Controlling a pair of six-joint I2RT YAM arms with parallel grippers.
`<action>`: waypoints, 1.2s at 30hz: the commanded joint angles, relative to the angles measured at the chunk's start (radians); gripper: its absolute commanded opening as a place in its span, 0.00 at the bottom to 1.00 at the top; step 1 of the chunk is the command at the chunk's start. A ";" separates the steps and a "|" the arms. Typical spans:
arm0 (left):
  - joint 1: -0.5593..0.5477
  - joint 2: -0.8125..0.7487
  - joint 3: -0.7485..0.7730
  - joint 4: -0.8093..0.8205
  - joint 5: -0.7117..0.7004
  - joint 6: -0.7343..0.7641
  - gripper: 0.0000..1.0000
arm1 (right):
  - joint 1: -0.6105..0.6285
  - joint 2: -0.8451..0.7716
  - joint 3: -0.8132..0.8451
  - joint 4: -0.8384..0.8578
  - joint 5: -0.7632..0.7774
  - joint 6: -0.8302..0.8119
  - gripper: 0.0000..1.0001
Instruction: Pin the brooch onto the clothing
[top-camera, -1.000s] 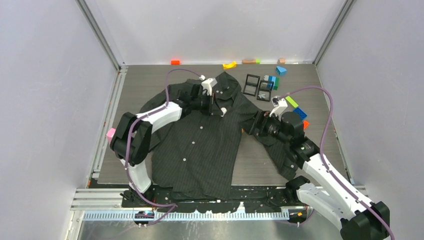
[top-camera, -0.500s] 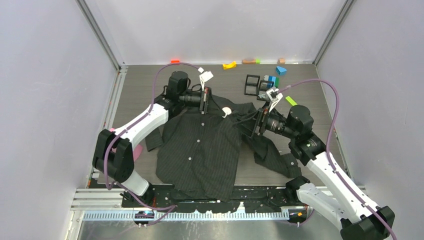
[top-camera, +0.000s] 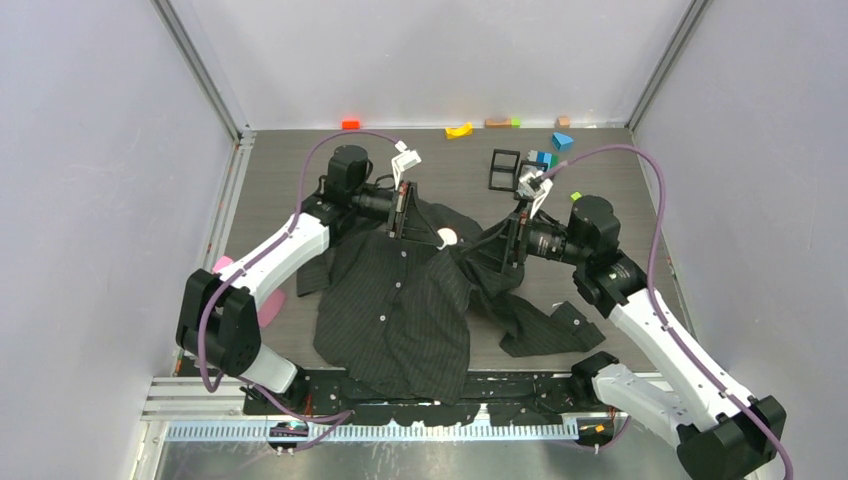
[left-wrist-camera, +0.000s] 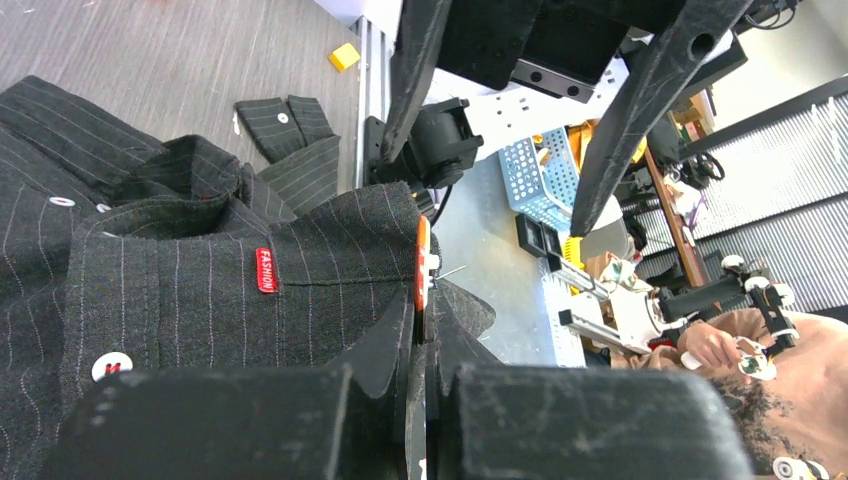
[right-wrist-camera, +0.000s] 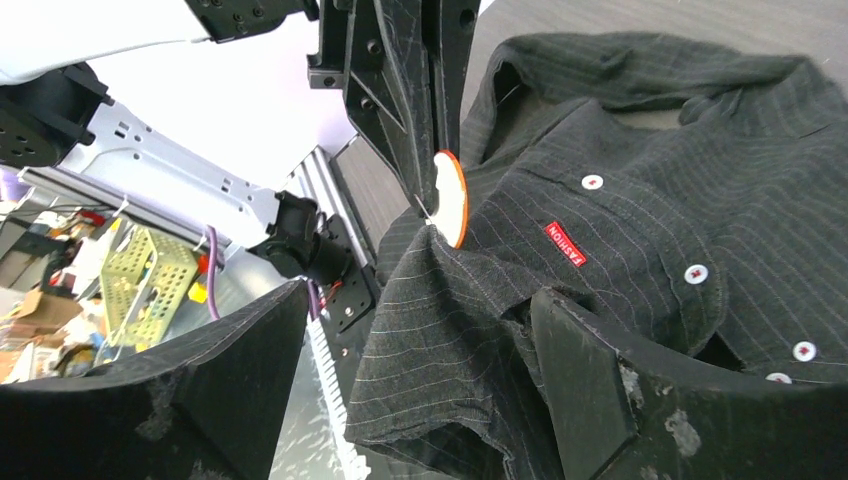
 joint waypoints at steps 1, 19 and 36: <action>0.005 -0.043 -0.011 0.096 0.078 -0.041 0.00 | -0.003 0.058 0.045 0.056 -0.102 0.044 0.86; 0.005 -0.037 -0.061 0.327 0.116 -0.221 0.00 | 0.031 0.169 0.050 0.160 -0.138 0.092 0.69; 0.002 -0.029 -0.072 0.354 0.115 -0.238 0.00 | 0.047 0.225 0.073 0.185 -0.121 0.124 0.58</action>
